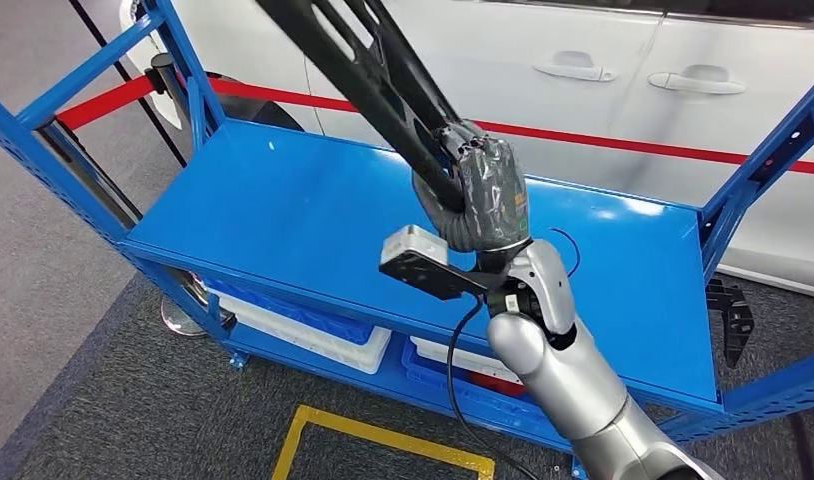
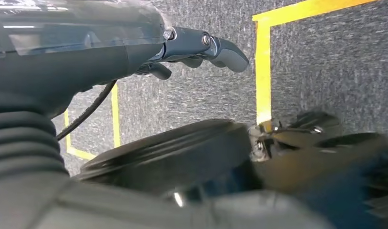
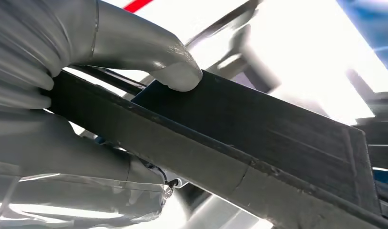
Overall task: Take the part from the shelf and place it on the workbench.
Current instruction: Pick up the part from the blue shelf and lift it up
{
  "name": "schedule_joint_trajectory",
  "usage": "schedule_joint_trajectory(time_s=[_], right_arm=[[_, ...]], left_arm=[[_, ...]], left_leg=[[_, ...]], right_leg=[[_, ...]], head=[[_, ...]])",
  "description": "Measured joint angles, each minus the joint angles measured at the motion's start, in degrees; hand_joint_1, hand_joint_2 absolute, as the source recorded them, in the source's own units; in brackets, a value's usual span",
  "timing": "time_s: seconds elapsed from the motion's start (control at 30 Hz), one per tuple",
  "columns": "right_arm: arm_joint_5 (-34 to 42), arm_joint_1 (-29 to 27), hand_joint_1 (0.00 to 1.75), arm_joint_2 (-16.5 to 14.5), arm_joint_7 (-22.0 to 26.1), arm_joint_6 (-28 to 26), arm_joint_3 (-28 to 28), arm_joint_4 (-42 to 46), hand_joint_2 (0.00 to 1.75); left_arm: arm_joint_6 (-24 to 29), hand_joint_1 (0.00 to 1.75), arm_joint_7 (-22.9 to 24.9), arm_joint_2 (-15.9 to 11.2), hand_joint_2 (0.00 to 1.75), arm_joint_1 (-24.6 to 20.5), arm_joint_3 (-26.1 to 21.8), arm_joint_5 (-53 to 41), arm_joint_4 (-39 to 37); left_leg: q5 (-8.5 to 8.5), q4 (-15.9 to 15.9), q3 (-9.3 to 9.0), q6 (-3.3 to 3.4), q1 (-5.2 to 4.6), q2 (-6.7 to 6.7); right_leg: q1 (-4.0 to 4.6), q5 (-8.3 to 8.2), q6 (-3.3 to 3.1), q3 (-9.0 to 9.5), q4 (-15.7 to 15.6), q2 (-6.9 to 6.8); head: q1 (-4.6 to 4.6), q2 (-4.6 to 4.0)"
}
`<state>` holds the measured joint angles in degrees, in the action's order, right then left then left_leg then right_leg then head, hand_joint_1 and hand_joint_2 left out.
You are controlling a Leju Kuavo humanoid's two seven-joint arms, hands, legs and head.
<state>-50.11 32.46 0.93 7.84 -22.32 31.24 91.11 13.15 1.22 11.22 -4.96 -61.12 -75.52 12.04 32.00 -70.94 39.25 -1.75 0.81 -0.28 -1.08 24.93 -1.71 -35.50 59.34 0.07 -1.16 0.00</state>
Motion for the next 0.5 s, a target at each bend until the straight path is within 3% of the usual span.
schedule_joint_trajectory(time_s=[0.03, 0.07, 0.1, 0.2, 0.27, 0.37, 0.43, 0.5], right_arm=[[5.89, -0.63, 1.75, -0.05, 2.8, 1.92, -0.22, 1.19, 1.75], [12.1, -1.31, 1.75, -0.08, 5.32, 4.45, -0.49, 2.18, 1.75], [18.73, -1.97, 1.75, -0.11, 7.73, 7.41, -0.84, 3.07, 1.75], [34.56, -3.17, 1.75, -0.37, 12.81, 15.44, -2.46, 4.35, 1.75], [41.54, -4.11, 1.75, -0.61, 14.85, 19.88, -3.77, 4.36, 1.75], [48.79, -6.73, 1.75, -0.91, 16.74, 26.0, -5.14, 3.84, 1.75], [52.64, -8.44, 1.75, -1.09, 17.64, 29.52, -5.79, 3.22, 1.75], [55.72, -10.02, 1.75, -1.21, 18.03, 32.18, -6.36, 2.11, 1.75]], left_arm=[[0.63, 0.0, 0.39, -0.01, 1.75, 0.01, 0.01, -0.05, 0.0], [1.37, 0.0, 0.73, -0.01, 1.75, 0.01, 0.01, -0.09, 0.0], [2.1, 0.0, 1.05, -0.01, 1.75, 0.0, 0.01, -0.14, 0.0], [3.39, 0.0, 1.79, -0.02, 1.75, -0.2, 0.01, -0.25, 0.0], [3.94, 0.0, 2.03, -0.02, 1.75, -0.39, 0.01, -0.24, 0.0], [4.32, 0.0, 2.53, 0.04, 1.75, -0.37, -0.01, -0.26, 0.0], [4.27, 0.0, 2.91, 0.11, 1.75, -0.44, -0.02, -0.2, 0.0], [4.1, 0.0, 3.33, 0.18, 1.75, -0.55, -0.04, 0.02, 0.0]], left_leg=[[0.81, -2.96, 1.49, 0.0, 0.0, 0.0], [0.58, -4.08, 2.13, 0.11, -0.03, 0.0], [-0.74, -2.84, 1.66, 0.36, -0.08, 0.0], [-5.95, 8.52, -3.65, 1.67, -0.51, 0.04], [-6.64, 12.16, -5.38, 2.17, -0.9, 0.08], [-7.13, 13.01, -5.76, 2.8, -0.81, 0.02], [-7.66, 13.71, -6.0, 3.35, -0.5, 0.1], [-7.86, 13.77, -5.89, 3.54, -0.51, 0.17]], right_leg=[[0.16, 0.05, -0.09, 0.05, 0.01, 0.0], [0.33, 0.09, -0.16, 0.11, 0.02, 0.0], [0.5, 0.12, -0.19, 0.18, 0.03, 0.02], [0.91, 0.19, -0.09, 0.42, 0.06, 0.07], [1.0, 0.21, 0.35, 0.42, 0.03, 0.0], [0.93, 0.42, 1.36, 0.43, 0.16, -0.11], [0.86, 2.61, 1.89, -0.96, 3.33, -0.07], [0.67, 6.43, 2.3, -4.25, 10.46, -0.05]], head=[[0.01, 0.0], [0.01, 0.0], [0.0, 0.0], [0.03, 0.0], [0.05, 0.0], [0.06, 0.0], [0.12, 0.0], [0.17, 0.0]])
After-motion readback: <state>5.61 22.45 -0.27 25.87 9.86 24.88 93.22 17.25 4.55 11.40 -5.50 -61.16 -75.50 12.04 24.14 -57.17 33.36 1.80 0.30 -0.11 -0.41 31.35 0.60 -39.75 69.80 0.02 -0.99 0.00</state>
